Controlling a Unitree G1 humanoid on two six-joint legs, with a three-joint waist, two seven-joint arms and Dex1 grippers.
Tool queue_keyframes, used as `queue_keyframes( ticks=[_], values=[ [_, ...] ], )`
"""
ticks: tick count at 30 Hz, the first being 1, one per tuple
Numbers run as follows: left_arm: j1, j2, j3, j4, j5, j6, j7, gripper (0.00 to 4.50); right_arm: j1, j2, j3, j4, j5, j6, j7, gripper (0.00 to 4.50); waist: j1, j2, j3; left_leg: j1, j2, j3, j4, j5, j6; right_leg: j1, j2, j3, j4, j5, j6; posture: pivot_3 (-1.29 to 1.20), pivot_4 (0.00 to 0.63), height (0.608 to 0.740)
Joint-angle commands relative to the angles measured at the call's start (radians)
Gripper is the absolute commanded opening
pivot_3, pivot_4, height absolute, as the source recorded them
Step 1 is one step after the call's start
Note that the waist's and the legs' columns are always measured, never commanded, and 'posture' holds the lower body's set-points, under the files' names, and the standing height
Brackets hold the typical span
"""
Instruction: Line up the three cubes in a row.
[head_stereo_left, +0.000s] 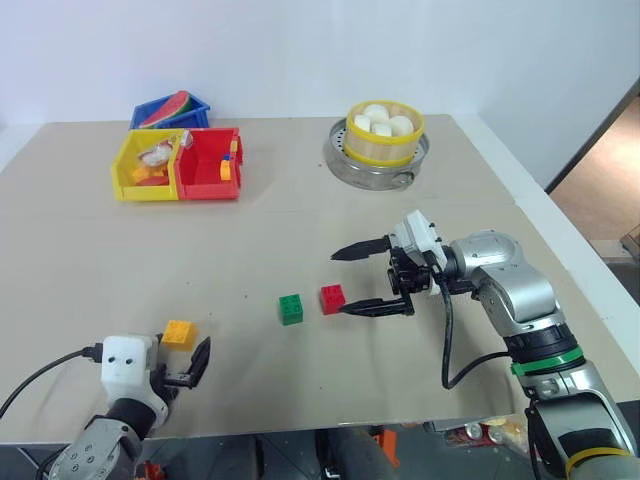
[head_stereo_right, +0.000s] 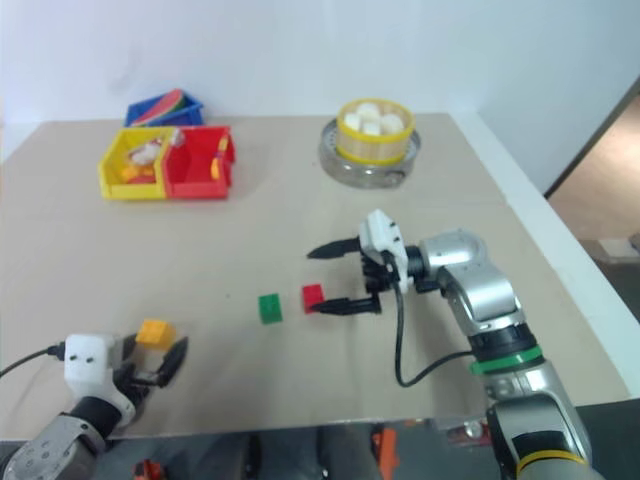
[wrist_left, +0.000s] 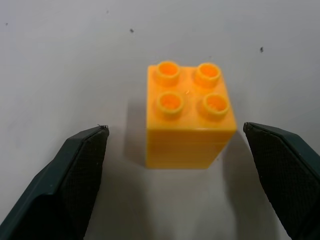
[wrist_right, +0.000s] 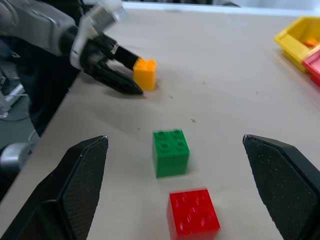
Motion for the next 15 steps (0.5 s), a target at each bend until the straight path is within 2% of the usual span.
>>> queue_keyframes(
  ticks=[1,4,7,14,15],
  values=[
    [0.005,0.01,0.007,0.002,0.007,-0.03,-0.004,4.47,-0.008,-0.014,-0.016,-0.038,0.013,0.0,0.022,4.5,0.0,0.0,0.0,0.0,0.0,0.0,0.0,0.0,0.0,0.0,0.0,0.0,0.0,0.0,0.0,0.0,0.15,0.74],
    [0.007,0.012,0.006,0.017,0.004,-0.04,-0.01,4.47,-0.008,-0.014,-0.014,-0.036,0.005,-0.011,0.026,4.5,0.0,0.0,0.0,0.0,0.0,0.0,0.0,0.0,0.0,0.0,0.0,0.0,0.0,0.0,0.0,0.0,0.15,0.74],
    [0.008,0.01,0.01,0.027,-0.004,-0.043,-0.01,3.65,-0.008,-0.014,-0.013,-0.036,-0.002,-0.014,0.023,4.5,0.0,0.0,0.0,0.0,0.0,0.0,0.0,0.0,0.0,0.0,0.001,0.0,0.0,0.0,0.0,0.0,0.15,0.74],
    [-0.037,0.052,-0.02,0.064,0.026,-0.063,-0.021,1.31,-0.011,-0.006,-0.008,-0.029,-0.021,-0.03,0.015,4.5,0.003,0.0,0.0,0.0,0.0,0.0,0.0,0.0,0.0,0.0,0.0,0.0,0.0,0.0,0.0,0.0,0.15,0.74],
    [-0.041,0.059,-0.029,0.064,0.033,-0.065,-0.023,1.31,-0.011,-0.006,-0.008,-0.028,-0.023,-0.032,0.013,4.5,0.004,0.0,0.0,0.0,-0.001,0.0,0.0,0.0,0.0,0.0,-0.001,0.0,0.0,0.0,0.0,0.0,0.15,0.74]
  ],
)
